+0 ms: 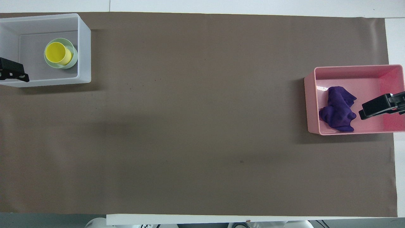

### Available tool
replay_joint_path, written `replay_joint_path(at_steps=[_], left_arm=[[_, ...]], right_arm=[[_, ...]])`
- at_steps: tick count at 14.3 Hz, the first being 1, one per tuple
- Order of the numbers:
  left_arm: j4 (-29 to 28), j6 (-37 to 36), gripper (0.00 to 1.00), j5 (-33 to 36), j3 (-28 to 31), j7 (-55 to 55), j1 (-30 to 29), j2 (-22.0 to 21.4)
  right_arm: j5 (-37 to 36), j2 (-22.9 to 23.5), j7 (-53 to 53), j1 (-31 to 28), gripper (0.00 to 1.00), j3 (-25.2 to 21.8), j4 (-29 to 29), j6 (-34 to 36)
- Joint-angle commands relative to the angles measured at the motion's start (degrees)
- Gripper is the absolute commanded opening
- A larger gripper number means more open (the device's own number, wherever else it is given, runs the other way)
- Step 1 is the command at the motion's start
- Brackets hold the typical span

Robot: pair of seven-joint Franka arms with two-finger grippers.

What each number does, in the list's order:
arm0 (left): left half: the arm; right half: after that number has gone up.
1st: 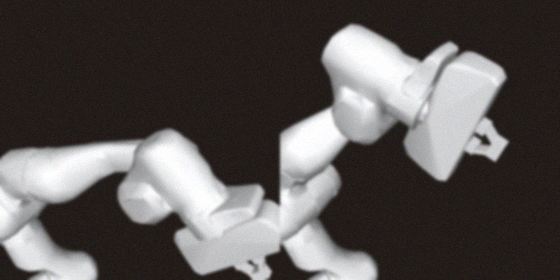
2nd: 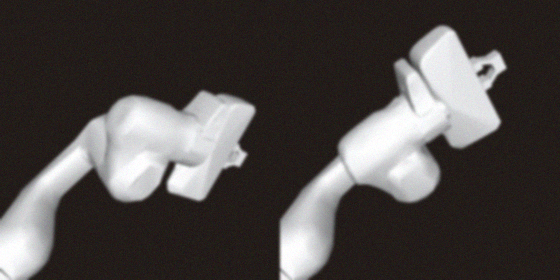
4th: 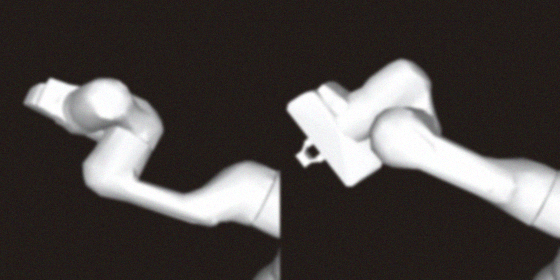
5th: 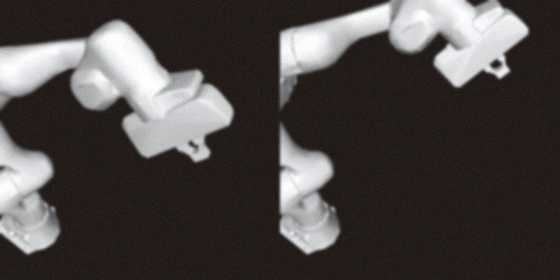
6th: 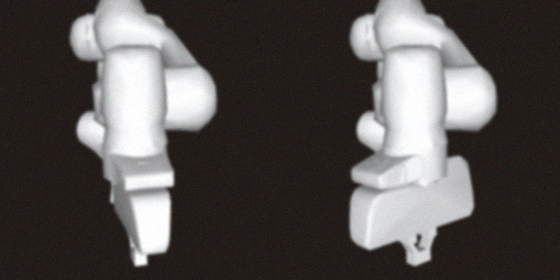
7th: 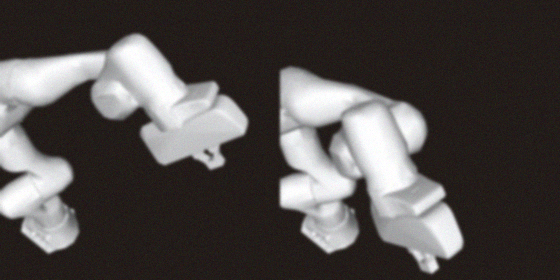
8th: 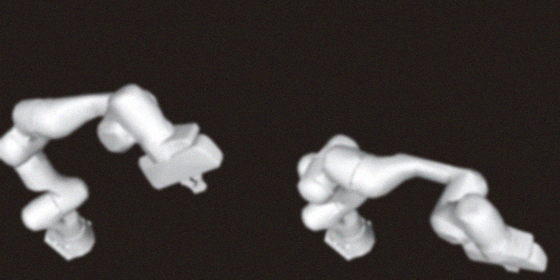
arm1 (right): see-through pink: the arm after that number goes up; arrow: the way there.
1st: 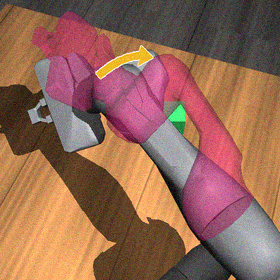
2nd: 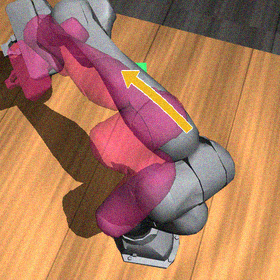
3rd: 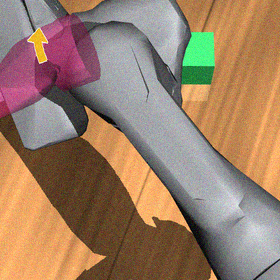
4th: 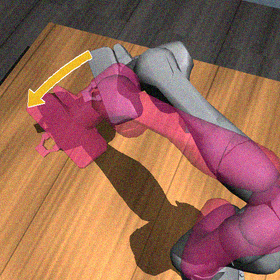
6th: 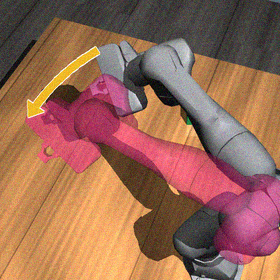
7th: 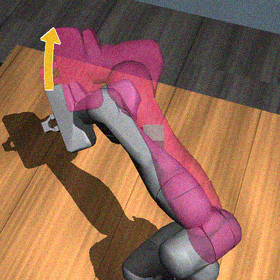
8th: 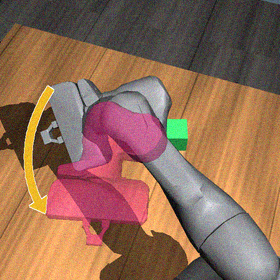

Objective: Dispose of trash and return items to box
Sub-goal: 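Release the cup into the bowl and withdraw the left gripper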

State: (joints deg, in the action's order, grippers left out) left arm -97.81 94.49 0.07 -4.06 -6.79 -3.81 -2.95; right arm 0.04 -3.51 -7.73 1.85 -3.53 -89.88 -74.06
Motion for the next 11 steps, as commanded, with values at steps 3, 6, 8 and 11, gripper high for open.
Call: replay_joint_path(at_steps=[3,6,8,11], left_arm=[[5.68,-7.46,1.00,0.81,-0.51,6.52,1.09,-1.46],[6.31,-7.13,1.00,1.34,-1.22,6.70,3.37,-0.92],[7.27,-7.21,1.00,1.16,-1.39,6.88,3.38,-0.39],[7.46,-7.21,1.00,0.99,-1.22,8.02,3.20,-0.21]], right_arm=[[-0.04,-0.62,-0.18,-0.44,1.00,0.36,-0.82,-0.03],[-0.04,-0.62,-0.18,-0.44,1.00,0.36,-0.82,-0.03],[-0.04,-0.62,-0.18,-0.44,1.00,0.36,-0.82,-0.03],[-0.04,-0.62,-0.18,-0.44,1.00,0.36,-0.82,-0.03]])
